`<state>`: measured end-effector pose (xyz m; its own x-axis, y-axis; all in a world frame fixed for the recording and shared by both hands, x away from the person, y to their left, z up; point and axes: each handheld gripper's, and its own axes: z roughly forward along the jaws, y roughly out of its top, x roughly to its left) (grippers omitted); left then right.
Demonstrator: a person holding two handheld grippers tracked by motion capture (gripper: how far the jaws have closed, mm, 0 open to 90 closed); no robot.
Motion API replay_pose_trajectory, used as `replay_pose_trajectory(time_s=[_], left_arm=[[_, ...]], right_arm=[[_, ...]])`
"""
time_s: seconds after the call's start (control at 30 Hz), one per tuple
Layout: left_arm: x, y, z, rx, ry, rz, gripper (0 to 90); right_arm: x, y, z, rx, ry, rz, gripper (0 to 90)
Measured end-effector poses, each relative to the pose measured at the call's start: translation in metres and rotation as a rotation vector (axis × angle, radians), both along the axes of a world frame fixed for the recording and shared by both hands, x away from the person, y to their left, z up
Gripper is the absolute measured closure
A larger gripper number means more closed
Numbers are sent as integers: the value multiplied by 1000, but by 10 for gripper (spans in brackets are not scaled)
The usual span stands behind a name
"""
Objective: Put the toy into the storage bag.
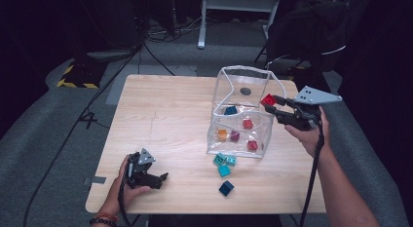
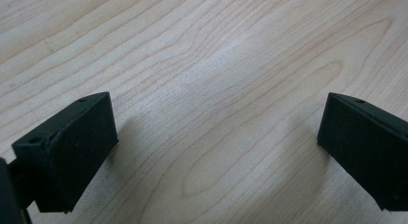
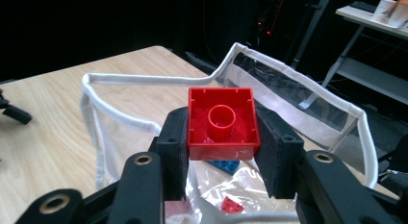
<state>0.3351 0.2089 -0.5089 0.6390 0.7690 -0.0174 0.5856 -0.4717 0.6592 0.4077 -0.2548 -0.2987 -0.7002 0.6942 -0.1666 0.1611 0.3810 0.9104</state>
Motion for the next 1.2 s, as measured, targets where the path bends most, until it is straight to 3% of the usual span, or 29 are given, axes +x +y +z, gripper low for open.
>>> replay_pose_trajectory(time_s=[0.07, 0.57, 0.7, 1.2], left_arm=[[0, 0, 0, 0, 0, 0, 5], [0, 0, 0, -1, 0, 1, 5], [0, 0, 0, 0, -2, 0, 5], [0, 0, 0, 1, 1, -1, 5]], right_arm=[[4, 2, 0, -14, -10, -19, 591], [34, 7, -7, 5, 35, -85, 590], [42, 8, -12, 30, 63, -116, 528], [23, 12, -4, 11, 33, -86, 495]])
